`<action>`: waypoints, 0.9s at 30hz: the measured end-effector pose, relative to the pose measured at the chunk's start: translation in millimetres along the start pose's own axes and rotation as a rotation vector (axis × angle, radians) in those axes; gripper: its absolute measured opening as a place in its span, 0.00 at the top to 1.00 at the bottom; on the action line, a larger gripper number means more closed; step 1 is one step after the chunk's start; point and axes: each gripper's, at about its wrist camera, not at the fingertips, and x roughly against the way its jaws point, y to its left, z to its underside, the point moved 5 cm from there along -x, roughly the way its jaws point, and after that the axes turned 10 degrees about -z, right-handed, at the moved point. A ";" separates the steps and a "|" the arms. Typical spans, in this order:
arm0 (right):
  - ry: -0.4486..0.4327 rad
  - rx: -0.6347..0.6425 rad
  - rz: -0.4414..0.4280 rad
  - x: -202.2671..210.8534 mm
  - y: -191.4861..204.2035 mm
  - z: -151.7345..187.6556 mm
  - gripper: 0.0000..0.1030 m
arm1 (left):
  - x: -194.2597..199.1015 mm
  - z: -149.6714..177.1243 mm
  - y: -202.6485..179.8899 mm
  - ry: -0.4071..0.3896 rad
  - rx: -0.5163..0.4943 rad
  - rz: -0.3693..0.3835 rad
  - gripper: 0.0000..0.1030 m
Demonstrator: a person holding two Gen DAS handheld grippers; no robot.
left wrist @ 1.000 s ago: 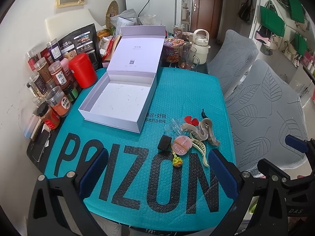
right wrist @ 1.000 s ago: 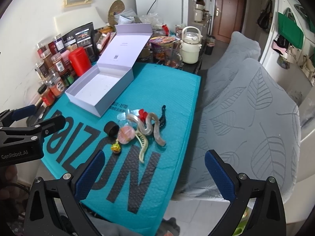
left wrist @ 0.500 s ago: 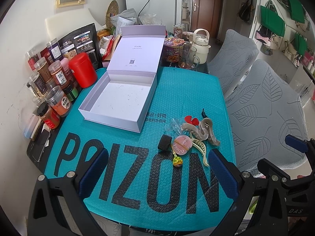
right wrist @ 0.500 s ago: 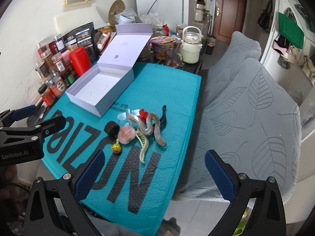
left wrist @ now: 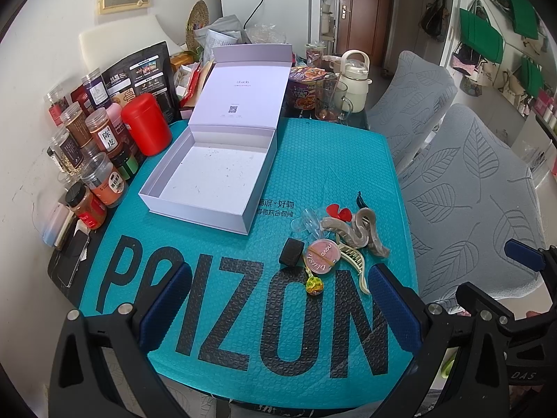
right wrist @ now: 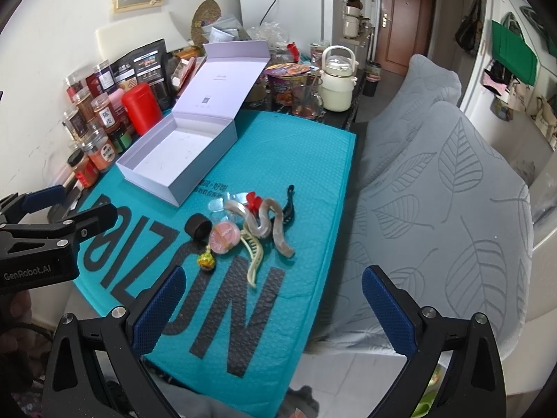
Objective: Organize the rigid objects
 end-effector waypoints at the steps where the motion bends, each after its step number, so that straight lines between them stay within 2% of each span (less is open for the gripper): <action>1: 0.000 -0.001 -0.001 0.0 0.2 0.0 0.00 | 0.3 0.0 -0.4 0.001 0.001 0.000 0.00; 16: 0.007 -0.029 -0.052 -11.9 -0.5 5.8 0.00 | -21.7 5.1 3.3 0.036 -0.005 0.018 0.00; 27: 0.044 -0.011 -0.065 -48.2 -8.0 8.7 0.00 | -60.9 10.6 -2.5 0.078 -0.046 0.001 0.00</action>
